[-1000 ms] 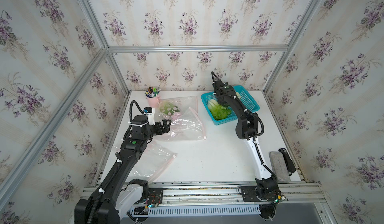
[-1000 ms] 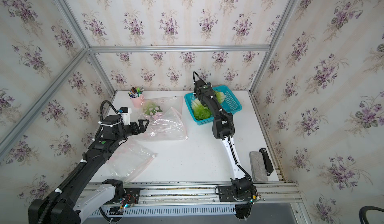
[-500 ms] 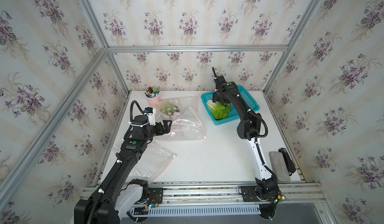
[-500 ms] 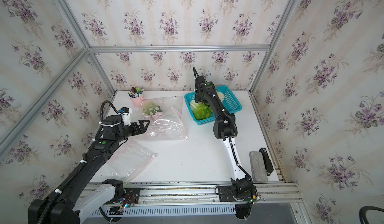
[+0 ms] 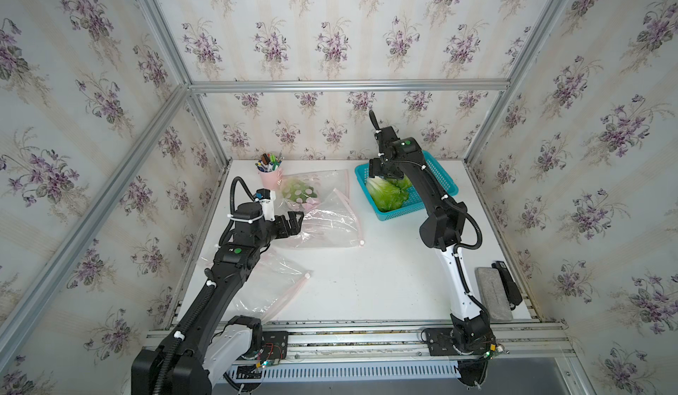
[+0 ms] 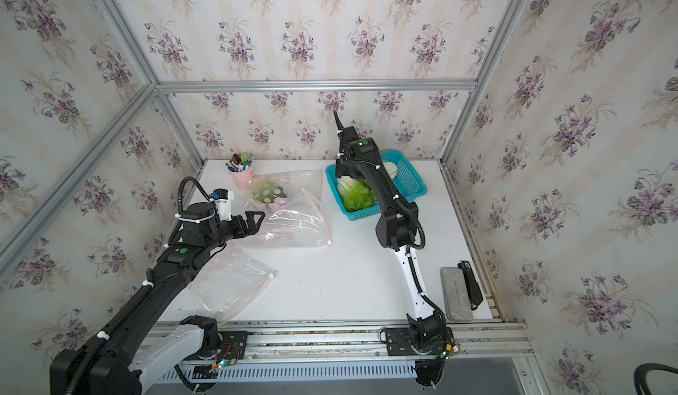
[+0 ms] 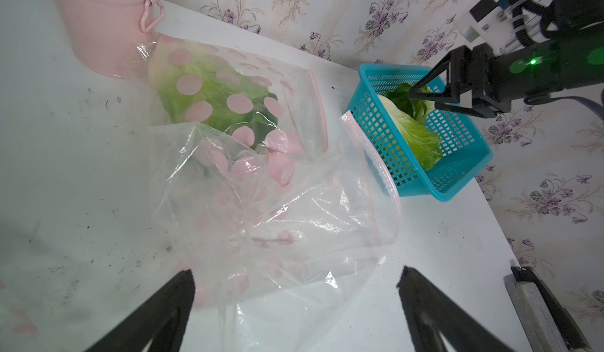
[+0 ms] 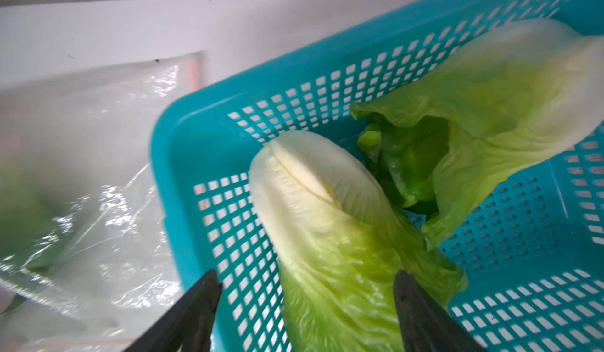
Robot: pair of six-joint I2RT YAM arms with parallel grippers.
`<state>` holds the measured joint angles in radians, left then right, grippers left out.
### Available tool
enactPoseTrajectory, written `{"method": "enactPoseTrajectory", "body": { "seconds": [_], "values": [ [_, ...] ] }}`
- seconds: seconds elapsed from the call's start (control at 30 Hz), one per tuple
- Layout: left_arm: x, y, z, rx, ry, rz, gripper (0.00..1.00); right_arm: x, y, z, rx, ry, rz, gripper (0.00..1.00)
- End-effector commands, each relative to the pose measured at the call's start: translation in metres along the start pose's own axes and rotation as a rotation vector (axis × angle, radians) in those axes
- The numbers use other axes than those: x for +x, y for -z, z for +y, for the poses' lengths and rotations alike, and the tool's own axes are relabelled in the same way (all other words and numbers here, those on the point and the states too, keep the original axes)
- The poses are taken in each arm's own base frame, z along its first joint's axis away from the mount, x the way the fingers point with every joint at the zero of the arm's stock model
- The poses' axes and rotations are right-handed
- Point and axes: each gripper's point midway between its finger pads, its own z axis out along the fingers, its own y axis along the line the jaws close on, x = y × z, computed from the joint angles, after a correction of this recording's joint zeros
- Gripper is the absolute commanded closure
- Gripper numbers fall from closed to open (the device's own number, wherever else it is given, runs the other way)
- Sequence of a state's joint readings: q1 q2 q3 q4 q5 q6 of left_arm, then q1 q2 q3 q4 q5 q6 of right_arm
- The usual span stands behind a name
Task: Open the zip-top bag and take out the chinese cabbages
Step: Place the Chinese cabbage in the basket.
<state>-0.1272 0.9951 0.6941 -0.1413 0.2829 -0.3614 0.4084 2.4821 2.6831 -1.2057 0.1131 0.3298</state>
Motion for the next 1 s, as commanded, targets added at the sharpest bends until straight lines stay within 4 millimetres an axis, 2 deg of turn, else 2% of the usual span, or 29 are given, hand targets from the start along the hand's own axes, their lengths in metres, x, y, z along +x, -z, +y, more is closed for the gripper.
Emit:
{"method": "enactPoseTrajectory", "body": {
  "seconds": [0.0, 0.17, 0.27, 0.43, 0.5, 0.6, 0.77, 0.97],
  "values": [
    [-0.006, 0.002, -0.004, 0.013, -0.019, -0.021, 0.01, -0.024, 0.030, -0.010, 0.028, -0.031, -0.107, 0.22],
    [-0.005, 0.003, -0.006, 0.020, -0.023, -0.018, 0.00, -0.033, 0.031, -0.021, 0.001, -0.030, -0.116, 0.41],
    [-0.011, 0.007, -0.009, 0.029, -0.032, -0.039, 0.00, -0.037, 0.043, -0.009, -0.034, 0.034, -0.143, 0.48],
    [-0.039, 0.030, -0.019, 0.035, -0.067, -0.182, 0.00, -0.054, 0.082, 0.014, -0.035, 0.156, -0.276, 0.34],
    [-0.048, 0.036, -0.023, 0.052, -0.055, -0.237, 0.00, -0.061, 0.096, 0.015, -0.042, 0.164, -0.315, 0.31],
    [-0.053, 0.035, -0.026, 0.076, -0.006, -0.251, 0.00, -0.073, 0.119, 0.015, -0.037, 0.167, -0.386, 0.30],
    [-0.050, 0.021, -0.029, 0.108, 0.034, -0.188, 0.00, -0.089, 0.179, -0.008, 0.078, 0.187, -0.519, 0.29],
    [-0.052, 0.018, -0.017, 0.046, 0.031, -0.201, 0.00, -0.088, 0.260, -0.028, 0.114, 0.216, -0.653, 0.29]
  ]
}}
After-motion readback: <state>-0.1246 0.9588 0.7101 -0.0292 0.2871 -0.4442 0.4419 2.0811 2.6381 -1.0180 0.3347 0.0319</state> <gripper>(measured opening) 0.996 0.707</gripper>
